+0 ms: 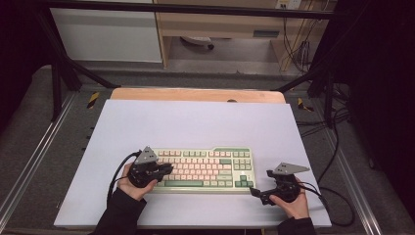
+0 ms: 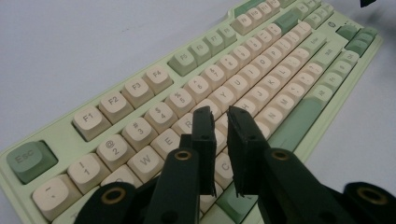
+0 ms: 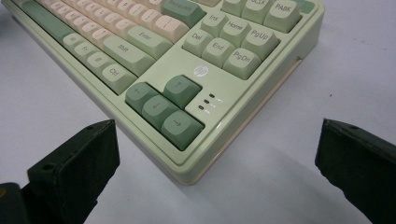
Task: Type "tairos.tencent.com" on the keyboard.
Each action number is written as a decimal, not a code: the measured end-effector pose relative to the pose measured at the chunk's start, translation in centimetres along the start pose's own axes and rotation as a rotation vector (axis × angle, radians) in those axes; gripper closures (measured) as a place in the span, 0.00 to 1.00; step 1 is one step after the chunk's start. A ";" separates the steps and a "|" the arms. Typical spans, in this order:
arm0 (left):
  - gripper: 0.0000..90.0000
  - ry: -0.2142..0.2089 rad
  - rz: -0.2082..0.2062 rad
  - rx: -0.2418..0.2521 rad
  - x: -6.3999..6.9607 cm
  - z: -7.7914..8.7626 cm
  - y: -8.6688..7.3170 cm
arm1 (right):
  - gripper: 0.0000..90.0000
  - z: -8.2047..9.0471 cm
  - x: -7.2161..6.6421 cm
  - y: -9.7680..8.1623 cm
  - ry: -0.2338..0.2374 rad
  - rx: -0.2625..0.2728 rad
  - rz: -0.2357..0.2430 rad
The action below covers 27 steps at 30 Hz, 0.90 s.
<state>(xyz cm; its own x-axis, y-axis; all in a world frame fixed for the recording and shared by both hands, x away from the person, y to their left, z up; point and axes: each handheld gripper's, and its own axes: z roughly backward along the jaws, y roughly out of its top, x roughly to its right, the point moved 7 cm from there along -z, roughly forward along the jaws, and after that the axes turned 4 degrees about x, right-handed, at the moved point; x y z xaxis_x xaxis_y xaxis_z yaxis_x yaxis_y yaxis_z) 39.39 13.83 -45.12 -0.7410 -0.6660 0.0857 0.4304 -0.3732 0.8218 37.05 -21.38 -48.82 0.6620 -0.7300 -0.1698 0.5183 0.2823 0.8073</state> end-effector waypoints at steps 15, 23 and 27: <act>1.00 -0.002 -0.001 -0.006 0.3 -1.8 0.7 | 0.00 0.0 0.0 0.0 0.001 0.001 0.002; 1.00 0.011 0.002 -0.017 0.3 -3.0 0.9 | 0.00 0.0 0.0 0.0 0.003 0.002 0.002; 1.00 0.024 0.001 -0.024 0.2 -3.4 0.9 | 0.00 0.0 0.0 0.0 0.003 0.000 -0.001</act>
<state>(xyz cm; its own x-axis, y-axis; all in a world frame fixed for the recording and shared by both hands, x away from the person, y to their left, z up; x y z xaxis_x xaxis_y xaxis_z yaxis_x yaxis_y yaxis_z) 41.37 11.14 -46.32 -0.7283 -0.6813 0.0731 0.4437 -0.3877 0.8080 37.04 -21.32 -48.83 0.6628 -0.7287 -0.1724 0.5191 0.2812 0.8071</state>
